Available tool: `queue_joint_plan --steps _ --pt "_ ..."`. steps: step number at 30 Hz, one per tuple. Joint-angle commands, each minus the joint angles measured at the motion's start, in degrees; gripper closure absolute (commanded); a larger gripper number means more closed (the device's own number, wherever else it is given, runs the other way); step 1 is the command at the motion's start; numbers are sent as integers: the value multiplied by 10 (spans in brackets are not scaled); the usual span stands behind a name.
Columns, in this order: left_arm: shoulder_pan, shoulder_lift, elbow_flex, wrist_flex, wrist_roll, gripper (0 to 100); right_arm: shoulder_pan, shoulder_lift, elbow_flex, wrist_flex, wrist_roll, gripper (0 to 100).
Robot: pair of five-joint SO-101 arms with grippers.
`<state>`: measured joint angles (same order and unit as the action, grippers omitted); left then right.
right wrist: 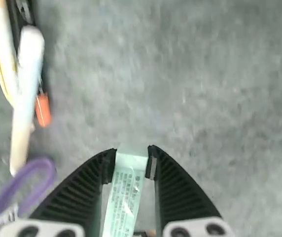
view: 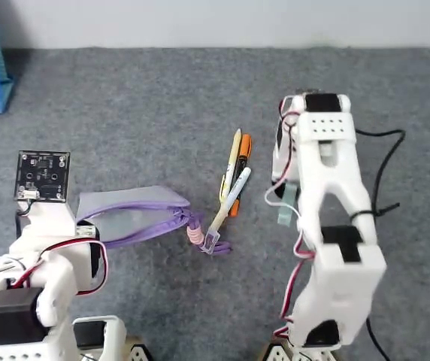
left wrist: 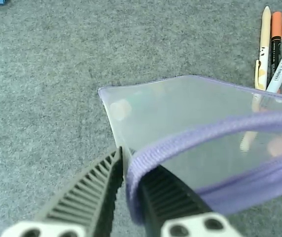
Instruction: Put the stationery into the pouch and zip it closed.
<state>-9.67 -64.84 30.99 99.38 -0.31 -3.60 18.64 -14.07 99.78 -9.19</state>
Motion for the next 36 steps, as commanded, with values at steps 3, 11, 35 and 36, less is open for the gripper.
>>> queue_joint_plan --steps 3,11,35,36 --pt "2 4 -5 10 6 988 2 -210 164 -58 8 991" --pt "3 4 -5 10 6 988 -38 -453 352 -113 8 991" --pt "1 4 -4 10 6 988 -374 -984 608 -437 -36 991" --pt "1 4 -4 10 6 988 -387 -991 619 -462 -36 991"
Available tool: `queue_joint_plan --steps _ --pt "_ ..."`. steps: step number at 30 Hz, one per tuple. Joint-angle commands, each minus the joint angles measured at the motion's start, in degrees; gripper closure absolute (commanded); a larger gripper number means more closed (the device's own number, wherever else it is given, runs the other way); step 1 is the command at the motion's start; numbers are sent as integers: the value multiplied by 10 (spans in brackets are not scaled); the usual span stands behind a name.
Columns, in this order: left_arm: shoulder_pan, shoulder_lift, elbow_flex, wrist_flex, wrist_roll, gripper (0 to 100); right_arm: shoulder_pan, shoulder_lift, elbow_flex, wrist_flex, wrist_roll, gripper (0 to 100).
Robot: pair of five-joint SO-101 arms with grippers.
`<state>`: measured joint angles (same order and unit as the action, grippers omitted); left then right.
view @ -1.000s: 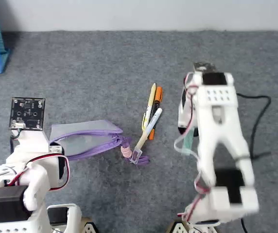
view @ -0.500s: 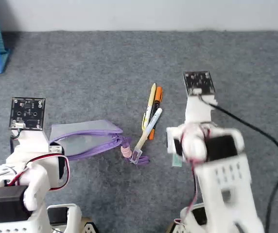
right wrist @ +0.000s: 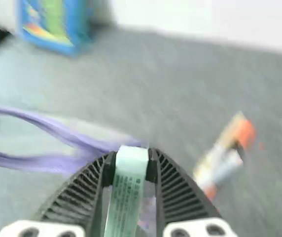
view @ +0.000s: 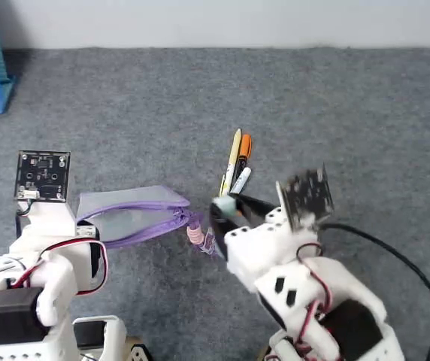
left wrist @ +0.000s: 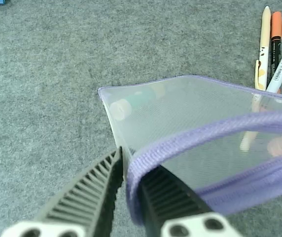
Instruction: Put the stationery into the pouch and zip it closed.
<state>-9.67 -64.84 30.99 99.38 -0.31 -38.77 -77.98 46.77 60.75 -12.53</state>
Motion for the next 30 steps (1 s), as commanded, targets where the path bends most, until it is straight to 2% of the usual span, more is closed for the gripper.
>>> queue_joint_plan --steps 1,9,19,26,30 --pt "2 4 -4 10 6 988 -48 -31 21 -97 -3 991" --pt "3 4 -4 10 6 988 -120 -36 107 -287 52 991" --pt "3 4 -4 10 6 988 -160 -35 172 -451 57 991" --pt "3 4 -4 10 6 988 -168 18 261 -617 162 991" --pt "1 4 -3 10 6 988 -167 88 276 -707 185 991"
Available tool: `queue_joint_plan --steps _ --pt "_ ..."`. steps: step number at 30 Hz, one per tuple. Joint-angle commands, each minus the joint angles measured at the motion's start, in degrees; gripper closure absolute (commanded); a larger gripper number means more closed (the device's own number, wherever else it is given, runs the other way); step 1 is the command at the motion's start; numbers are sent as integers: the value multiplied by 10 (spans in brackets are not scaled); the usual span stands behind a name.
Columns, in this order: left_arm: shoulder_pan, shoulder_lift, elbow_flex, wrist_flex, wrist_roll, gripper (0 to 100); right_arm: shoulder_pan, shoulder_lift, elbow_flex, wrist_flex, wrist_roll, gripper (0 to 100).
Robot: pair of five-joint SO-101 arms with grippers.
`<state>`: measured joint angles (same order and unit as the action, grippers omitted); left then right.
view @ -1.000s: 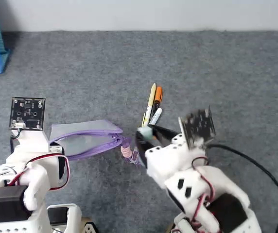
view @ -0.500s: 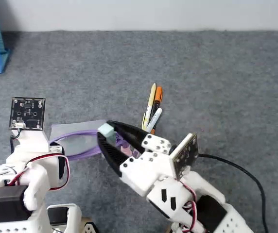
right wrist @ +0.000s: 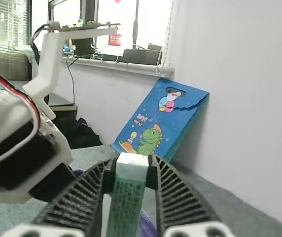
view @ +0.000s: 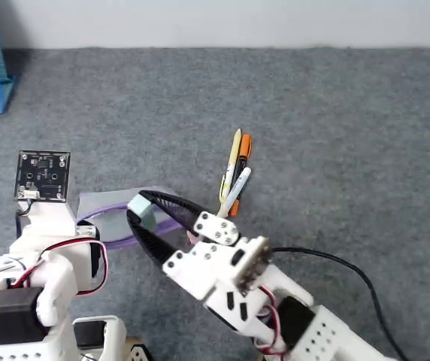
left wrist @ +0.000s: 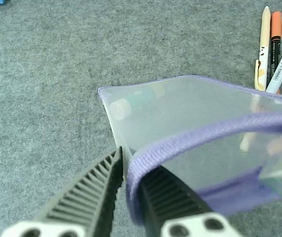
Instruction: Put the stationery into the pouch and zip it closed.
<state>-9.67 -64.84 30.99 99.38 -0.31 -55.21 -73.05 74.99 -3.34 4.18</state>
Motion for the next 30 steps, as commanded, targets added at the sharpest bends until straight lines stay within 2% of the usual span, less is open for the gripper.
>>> queue_joint_plan --steps 1,5,12,15,17,19,22,25,30 --pt "0 4 -3 10 6 988 0 57 -8 -88 18 991" --pt "0 4 -3 10 6 988 0 120 -16 -140 19 991" --pt "0 4 -3 10 6 988 21 153 18 -142 20 980" --pt "1 4 -3 10 6 988 40 131 42 -131 21 902" --pt "1 4 -3 10 6 988 41 96 48 -85 20 845" --pt "1 4 -2 10 6 988 40 47 47 -31 17 828" --pt "3 4 -2 10 6 988 40 -48 47 40 17 861" --pt "3 4 -2 10 6 988 44 -150 32 162 13 906" --pt "1 4 -2 10 6 988 119 -262 -35 386 -112 936"
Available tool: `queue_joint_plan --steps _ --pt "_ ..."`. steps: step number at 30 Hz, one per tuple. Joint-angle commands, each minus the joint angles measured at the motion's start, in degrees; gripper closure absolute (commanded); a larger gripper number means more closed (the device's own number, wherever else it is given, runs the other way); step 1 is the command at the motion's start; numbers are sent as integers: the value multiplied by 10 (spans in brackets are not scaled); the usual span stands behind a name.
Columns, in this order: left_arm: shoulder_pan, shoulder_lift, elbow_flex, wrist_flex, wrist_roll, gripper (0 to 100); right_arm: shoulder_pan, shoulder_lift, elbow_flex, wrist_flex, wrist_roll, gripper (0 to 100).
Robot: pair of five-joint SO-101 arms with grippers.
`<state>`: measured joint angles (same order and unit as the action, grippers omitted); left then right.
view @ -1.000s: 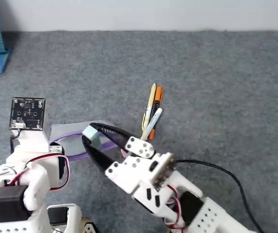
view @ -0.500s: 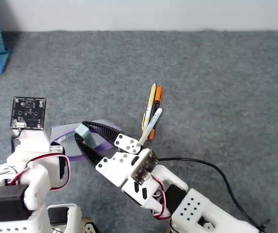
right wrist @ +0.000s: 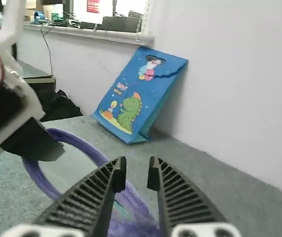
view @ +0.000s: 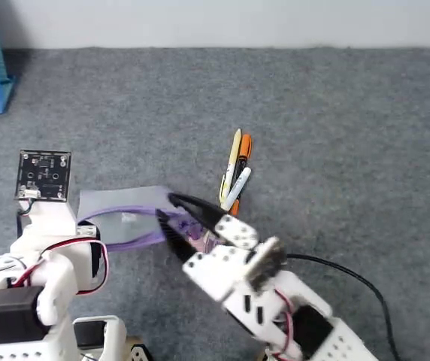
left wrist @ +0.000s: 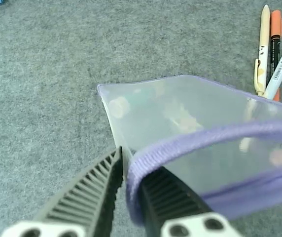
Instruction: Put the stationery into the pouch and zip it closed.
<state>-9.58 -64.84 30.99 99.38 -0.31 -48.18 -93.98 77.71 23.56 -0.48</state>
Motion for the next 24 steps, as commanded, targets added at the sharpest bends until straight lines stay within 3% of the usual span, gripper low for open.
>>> queue_joint_plan --steps 1,6,10,13,17,24 --pt "0 4 -2 10 6 988 73 -58 -75 151 -80 936" --pt "-1 4 -2 10 6 988 176 -59 -105 270 -101 940" --pt "-2 4 -2 10 6 988 219 -45 -105 324 -106 940" --pt "-2 4 -2 10 6 988 256 7 -106 352 -151 941" --pt "-2 4 -2 10 6 988 290 130 -142 350 -160 941" --pt "-2 4 -2 10 6 988 293 455 -335 356 -164 941"
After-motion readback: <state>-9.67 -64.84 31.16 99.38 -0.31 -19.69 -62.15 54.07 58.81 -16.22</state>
